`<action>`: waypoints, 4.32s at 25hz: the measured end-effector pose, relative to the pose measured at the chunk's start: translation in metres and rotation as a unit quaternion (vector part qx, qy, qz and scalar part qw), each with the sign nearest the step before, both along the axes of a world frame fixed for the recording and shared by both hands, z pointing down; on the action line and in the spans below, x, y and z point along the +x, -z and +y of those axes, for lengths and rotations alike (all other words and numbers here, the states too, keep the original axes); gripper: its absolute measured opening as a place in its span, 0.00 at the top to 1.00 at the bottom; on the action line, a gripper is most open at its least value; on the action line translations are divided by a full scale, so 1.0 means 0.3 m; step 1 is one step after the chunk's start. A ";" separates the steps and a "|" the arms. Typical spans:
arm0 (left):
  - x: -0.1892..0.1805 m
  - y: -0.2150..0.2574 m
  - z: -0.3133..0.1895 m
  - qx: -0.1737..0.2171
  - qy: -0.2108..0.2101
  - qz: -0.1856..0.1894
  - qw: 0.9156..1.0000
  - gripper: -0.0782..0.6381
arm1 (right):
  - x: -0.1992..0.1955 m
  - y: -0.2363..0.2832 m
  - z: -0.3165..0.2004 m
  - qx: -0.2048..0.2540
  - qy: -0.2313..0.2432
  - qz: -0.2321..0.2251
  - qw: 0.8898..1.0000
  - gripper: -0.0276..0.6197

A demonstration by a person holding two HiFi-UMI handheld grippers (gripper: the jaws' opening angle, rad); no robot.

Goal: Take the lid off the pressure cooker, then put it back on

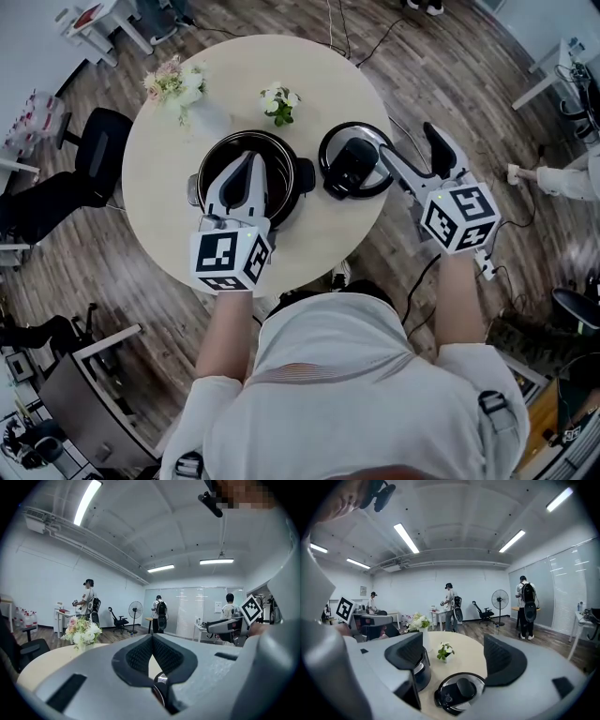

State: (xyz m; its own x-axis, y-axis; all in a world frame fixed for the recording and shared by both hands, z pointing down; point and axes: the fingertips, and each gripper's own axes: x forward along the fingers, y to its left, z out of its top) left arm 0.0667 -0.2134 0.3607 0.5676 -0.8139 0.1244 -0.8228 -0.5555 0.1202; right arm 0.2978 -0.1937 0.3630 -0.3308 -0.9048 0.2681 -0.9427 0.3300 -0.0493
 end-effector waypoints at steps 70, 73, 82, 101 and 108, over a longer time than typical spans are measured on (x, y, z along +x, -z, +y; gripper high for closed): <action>-0.076 -0.082 0.011 -0.029 0.071 -0.020 0.997 0.89 | -0.002 -1.034 -0.299 -0.282 0.118 0.184 0.934 0.52; -0.076 -0.070 0.011 -0.025 0.068 -0.018 0.997 0.89 | 0.002 -0.946 -0.312 -0.264 0.111 0.177 0.942 0.52; -0.105 -0.044 0.028 -0.017 0.064 -0.011 0.998 0.89 | 0.057 -0.649 -0.336 -0.205 0.081 0.185 0.958 0.52; -0.325 -0.027 0.148 0.005 0.116 0.004 0.993 0.89 | -0.366 -0.074 -0.276 -0.104 0.208 0.171 0.957 0.53; -0.530 -0.036 0.248 0.002 0.162 0.008 0.987 0.89 | -0.758 -0.119 -0.234 -0.119 0.299 0.198 0.926 0.53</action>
